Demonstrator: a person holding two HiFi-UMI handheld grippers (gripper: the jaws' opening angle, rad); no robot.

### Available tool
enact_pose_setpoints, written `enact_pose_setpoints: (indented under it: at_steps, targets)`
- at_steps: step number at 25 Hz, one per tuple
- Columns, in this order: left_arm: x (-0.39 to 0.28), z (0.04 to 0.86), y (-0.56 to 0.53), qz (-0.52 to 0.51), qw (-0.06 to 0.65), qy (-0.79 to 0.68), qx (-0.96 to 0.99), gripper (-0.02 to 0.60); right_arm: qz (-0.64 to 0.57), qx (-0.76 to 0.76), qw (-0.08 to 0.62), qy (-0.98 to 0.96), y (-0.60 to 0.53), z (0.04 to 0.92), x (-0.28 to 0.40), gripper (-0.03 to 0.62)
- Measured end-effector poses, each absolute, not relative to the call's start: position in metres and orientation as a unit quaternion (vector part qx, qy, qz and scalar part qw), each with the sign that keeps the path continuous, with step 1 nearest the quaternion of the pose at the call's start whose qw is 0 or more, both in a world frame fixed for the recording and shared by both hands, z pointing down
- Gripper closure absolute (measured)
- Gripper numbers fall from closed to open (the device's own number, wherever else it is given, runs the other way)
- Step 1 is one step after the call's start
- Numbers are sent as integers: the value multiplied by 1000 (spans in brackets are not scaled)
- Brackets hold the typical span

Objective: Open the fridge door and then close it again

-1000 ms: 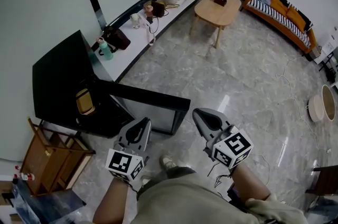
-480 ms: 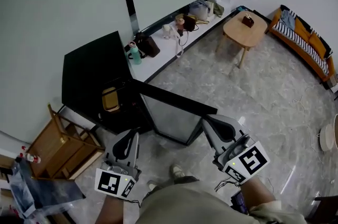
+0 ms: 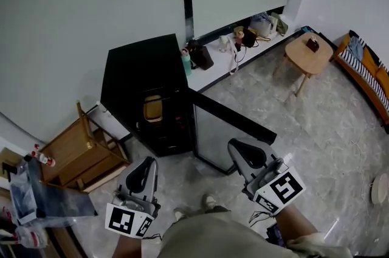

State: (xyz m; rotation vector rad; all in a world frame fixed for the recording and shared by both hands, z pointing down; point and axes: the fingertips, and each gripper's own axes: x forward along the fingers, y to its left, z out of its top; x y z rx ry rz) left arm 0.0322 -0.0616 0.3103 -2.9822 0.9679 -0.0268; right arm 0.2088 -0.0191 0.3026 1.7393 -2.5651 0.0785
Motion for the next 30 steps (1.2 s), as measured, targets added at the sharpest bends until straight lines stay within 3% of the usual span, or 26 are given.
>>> enact_pose_setpoints:
  at_steps: [3, 6, 10, 18, 30]
  targets:
    - [15, 310, -64, -6, 2, 319, -948, 557, 23, 551, 29, -834, -27, 303, 202, 586]
    - [3, 313, -67, -7, 1, 324, -946, 557, 14, 545, 64, -836, -35, 307, 208, 421]
    - [-6, 315, -69, -6, -3, 325, -946, 557, 13, 567, 124, -814, -47, 325, 245, 347]
    - [-16, 315, -72, -7, 2, 324, -946, 557, 79, 610, 209, -760, -50, 383, 328, 304]
    - [-20, 320, -70, -11, -2, 320, -947, 557, 181, 625, 214, -729, -28, 451, 372, 299]
